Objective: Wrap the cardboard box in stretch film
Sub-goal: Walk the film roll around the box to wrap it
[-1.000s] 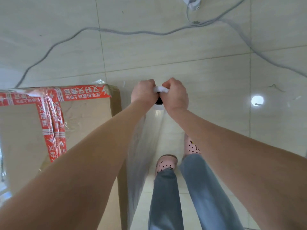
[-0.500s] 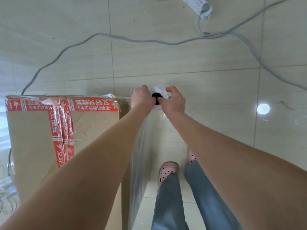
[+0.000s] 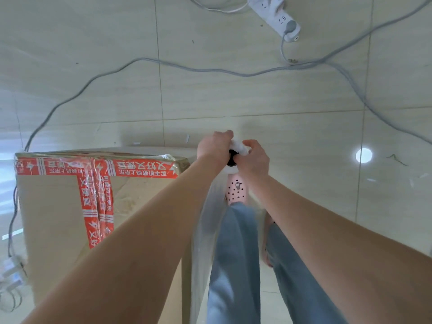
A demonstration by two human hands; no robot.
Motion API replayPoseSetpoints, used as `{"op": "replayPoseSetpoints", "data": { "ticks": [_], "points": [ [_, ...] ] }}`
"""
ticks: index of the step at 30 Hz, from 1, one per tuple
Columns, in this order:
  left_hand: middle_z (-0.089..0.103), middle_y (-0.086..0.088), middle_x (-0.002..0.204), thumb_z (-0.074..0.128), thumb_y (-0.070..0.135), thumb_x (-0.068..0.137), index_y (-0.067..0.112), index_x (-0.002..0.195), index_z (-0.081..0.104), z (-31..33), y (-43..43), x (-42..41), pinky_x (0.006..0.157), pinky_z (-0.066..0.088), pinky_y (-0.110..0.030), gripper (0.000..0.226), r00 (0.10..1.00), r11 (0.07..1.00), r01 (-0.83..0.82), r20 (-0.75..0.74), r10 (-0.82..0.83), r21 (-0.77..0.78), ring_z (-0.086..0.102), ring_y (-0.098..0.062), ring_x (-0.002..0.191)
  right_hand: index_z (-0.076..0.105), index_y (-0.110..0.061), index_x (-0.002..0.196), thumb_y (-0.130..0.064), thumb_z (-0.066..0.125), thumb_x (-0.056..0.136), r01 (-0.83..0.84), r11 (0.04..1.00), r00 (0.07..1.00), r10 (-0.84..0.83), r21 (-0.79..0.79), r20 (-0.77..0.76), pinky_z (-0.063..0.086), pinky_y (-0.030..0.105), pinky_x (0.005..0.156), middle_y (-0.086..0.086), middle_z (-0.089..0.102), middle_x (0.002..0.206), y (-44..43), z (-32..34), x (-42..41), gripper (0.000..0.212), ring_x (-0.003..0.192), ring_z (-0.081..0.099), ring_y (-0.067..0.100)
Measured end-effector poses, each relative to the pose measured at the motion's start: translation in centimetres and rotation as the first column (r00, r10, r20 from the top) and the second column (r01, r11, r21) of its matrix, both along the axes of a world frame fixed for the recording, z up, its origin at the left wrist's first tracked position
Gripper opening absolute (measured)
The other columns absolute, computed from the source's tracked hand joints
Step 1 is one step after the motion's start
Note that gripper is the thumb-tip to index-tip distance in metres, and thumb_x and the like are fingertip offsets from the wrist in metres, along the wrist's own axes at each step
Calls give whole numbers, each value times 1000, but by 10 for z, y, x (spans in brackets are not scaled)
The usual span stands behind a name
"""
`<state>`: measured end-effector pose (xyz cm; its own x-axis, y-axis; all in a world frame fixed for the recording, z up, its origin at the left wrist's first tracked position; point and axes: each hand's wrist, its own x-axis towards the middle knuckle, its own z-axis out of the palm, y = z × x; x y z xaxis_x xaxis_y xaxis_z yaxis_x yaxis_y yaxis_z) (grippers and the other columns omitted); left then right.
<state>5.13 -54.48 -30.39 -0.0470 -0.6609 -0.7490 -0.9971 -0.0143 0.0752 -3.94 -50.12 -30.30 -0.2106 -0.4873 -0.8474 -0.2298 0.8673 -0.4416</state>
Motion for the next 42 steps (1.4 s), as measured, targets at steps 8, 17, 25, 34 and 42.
{"op": "replayPoseSetpoints", "data": {
  "ticks": [8, 17, 25, 34, 42],
  "points": [
    [62, -10, 97, 52, 8, 83, 9, 93, 64, -1, -32, 13, 68, 47, -30, 16, 1000, 998, 0, 24, -1, 64, 62, -29, 94, 54, -20, 128, -15, 61, 82, -10, 998, 998, 15, 65, -66, 47, 29, 85, 5, 61, 121, -25, 3, 15, 46, 107, 60, 23],
    [55, -4, 79, 57, 15, 80, 12, 77, 57, -6, -51, 53, 58, 40, -29, 4, 972, 972, -233, -37, 233, 22, 55, -26, 75, 63, -18, 115, -9, 58, 80, -138, 990, 984, 136, -8, -113, 47, 32, 85, 4, 65, 113, -58, 11, 44, 37, 101, 60, 26],
    [54, -4, 64, 59, 12, 76, 8, 70, 53, -6, -63, 80, 54, 49, -29, 9, 916, 918, -395, -51, 397, 47, 61, -28, 68, 61, -26, 119, -15, 60, 80, -246, 967, 963, 237, -66, -126, 44, 26, 88, -4, 66, 113, -78, 8, 65, 41, 105, 59, 19],
    [64, -9, 63, 59, 22, 83, 5, 83, 59, 1, -63, 101, 56, 54, -26, 17, 689, 695, -715, -94, 719, 81, 61, -19, 48, 45, -17, 128, -17, 62, 82, -131, 991, 991, 131, -23, -7, 38, 26, 68, 5, 53, 118, -90, 4, 83, 49, 81, 51, 17],
    [61, -2, 119, 51, 15, 88, 30, 127, 57, -8, -96, 89, 74, 45, -29, 43, 986, 988, -154, -69, 152, -31, 59, -24, 108, 54, -20, 123, -18, 63, 81, -245, 966, 969, 242, -80, -39, 44, 26, 72, 0, 62, 103, -104, -2, 78, 43, 84, 55, 16]
  ]
}}
